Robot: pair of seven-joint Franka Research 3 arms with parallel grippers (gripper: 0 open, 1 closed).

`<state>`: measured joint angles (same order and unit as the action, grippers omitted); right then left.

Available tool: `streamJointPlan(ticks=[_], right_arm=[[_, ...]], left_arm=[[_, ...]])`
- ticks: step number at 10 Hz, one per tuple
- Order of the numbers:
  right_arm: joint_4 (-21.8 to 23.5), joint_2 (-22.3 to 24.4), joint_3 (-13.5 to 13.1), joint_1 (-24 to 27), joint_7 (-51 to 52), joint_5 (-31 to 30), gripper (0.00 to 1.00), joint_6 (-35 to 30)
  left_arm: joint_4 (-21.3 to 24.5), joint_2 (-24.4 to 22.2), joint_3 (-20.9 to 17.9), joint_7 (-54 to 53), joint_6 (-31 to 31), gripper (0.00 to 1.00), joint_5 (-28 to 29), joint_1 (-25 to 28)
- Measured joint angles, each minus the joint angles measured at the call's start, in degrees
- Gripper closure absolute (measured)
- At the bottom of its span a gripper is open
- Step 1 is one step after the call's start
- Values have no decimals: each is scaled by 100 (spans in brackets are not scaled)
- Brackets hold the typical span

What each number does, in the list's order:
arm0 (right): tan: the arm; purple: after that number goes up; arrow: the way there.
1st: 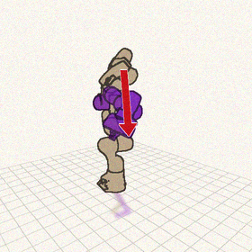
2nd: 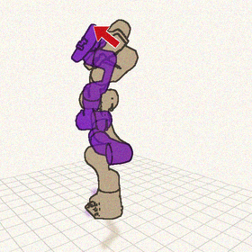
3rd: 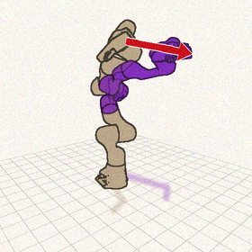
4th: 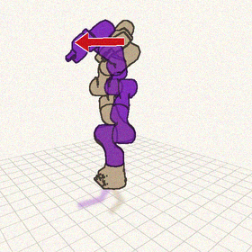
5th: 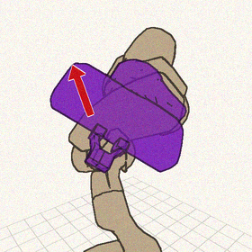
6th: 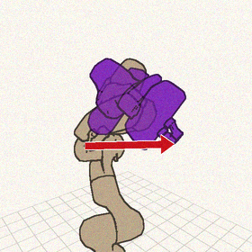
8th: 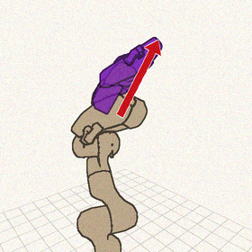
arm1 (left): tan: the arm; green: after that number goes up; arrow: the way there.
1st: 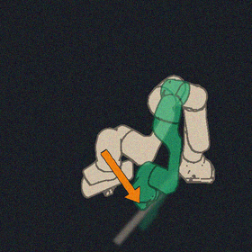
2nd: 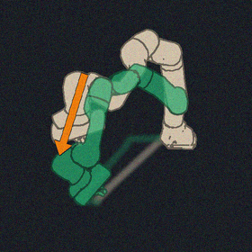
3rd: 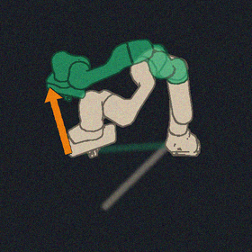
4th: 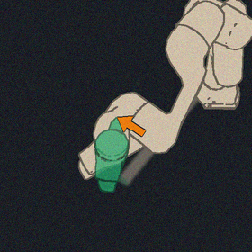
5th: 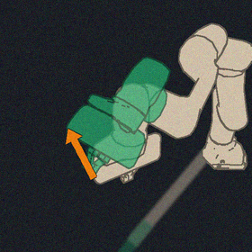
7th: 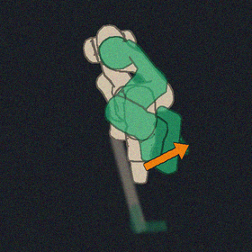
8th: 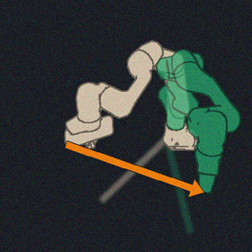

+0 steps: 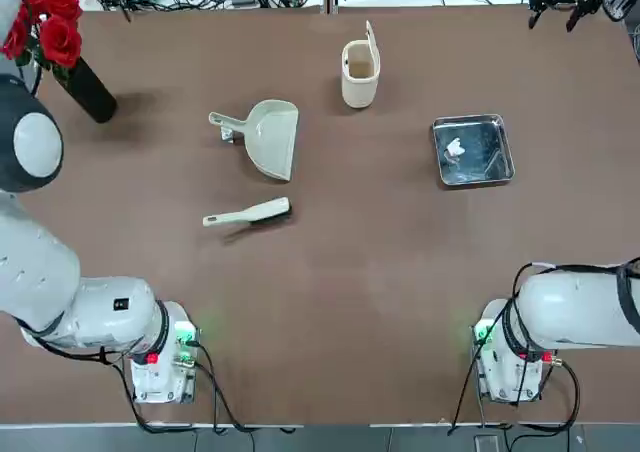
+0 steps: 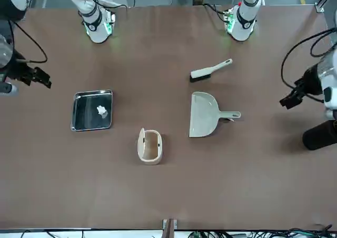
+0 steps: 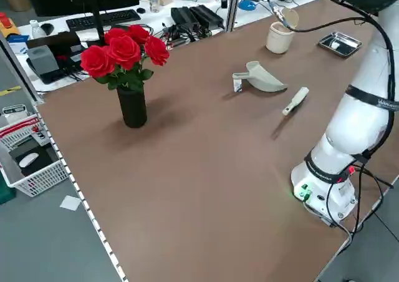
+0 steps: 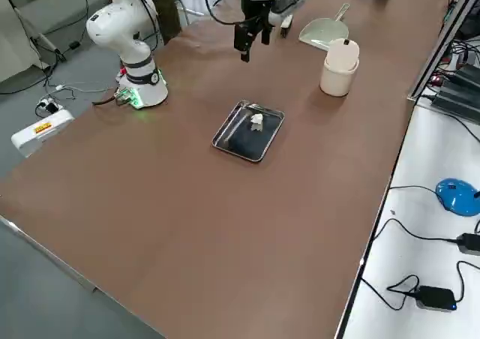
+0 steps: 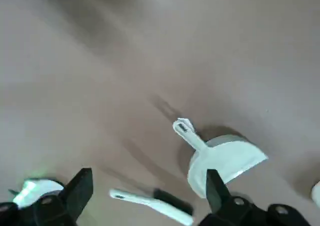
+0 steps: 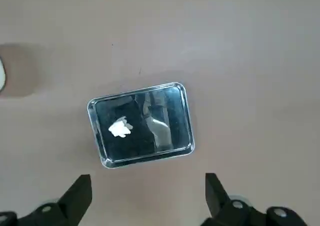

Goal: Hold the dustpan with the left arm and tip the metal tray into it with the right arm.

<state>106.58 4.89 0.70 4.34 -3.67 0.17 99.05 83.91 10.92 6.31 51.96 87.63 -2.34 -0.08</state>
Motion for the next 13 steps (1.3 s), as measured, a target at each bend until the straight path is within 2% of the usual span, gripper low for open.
streamJointPlan(ticks=[2,5,7,9,10,13], right_arm=[[521,-14,-7,131,130,89,0,460],[1261,-123,-130,551,1230,434,0,1280],[1670,-430,-347,671,1935,714,0,1986],[1914,-1071,-749,670,2975,1238,0,2711],[1933,-1479,-846,670,3327,1481,0,3096],[1916,-2416,-844,590,3582,1773,4,3813]], left_arm=[[385,71,36,1436,560,0,41,-441],[962,129,44,2827,1147,0,42,-652],[1310,299,58,4117,1877,0,42,-826],[1616,458,67,4915,2502,0,43,-868],[1779,508,66,5082,2746,0,43,-867],[2209,554,78,5191,3180,1,43,-953]])
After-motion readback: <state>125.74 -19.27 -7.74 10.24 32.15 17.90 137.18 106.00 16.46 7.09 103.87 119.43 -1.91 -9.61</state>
